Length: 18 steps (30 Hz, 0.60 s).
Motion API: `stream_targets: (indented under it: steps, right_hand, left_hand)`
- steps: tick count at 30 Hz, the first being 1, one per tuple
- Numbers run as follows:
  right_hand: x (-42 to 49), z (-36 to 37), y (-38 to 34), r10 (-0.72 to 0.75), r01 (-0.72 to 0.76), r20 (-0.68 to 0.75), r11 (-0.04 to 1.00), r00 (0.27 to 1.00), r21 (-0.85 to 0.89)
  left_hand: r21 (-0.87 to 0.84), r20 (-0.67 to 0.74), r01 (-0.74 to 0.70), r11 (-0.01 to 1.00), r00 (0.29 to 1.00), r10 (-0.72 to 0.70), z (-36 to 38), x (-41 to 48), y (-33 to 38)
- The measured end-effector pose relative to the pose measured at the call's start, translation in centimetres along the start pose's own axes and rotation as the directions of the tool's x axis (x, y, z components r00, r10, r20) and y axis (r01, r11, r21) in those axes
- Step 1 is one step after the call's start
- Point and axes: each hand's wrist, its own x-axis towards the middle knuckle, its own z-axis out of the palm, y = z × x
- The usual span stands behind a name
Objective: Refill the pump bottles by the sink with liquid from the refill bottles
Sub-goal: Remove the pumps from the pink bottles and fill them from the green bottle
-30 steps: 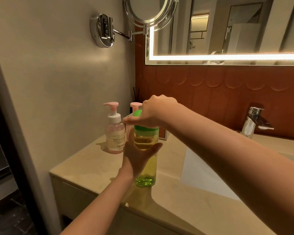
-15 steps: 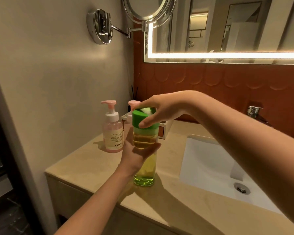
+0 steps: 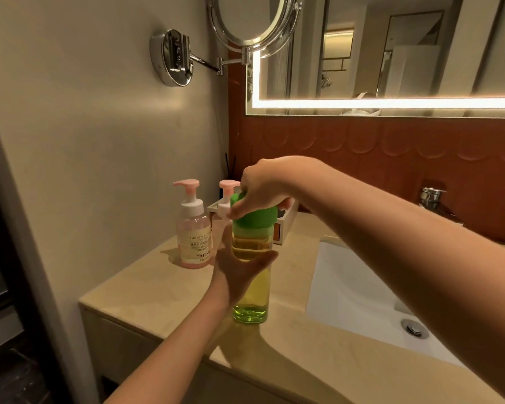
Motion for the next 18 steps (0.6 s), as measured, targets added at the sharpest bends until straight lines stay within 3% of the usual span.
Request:
stream_targets:
  steps: [4, 8, 13, 18]
  right_hand:
    - [0.0, -1.1, 1.2, -0.063, 0.03, 0.232, 0.989, 0.971, 0.143]
    - [-0.4, -1.1, 0.7, 0.073, -0.094, 0.171, 0.989, 0.983, 0.116]
    - [0.7, 0.3, -0.6, 0.112, -0.112, 0.011, 0.993, 0.994, 0.022]
    - [0.5, -1.6, 0.2, 0.0, -0.008, 0.233, 0.999, 0.972, 0.034]
  left_hand:
    - [-0.121, 0.044, 0.058, 0.991, 0.998, -0.053, 0.1, 0.3, -0.6]
    - [-0.013, 0.006, 0.089, 0.996, 0.996, -0.089, 0.0, 0.2, -1.0]
    - [0.015, -0.057, -0.023, 1.0, 0.998, 0.024, 0.2, 0.1, -0.9]
    - [0.016, -0.002, -0.011, 1.0, 1.0, 0.012, 0.0, 0.3, -0.8]
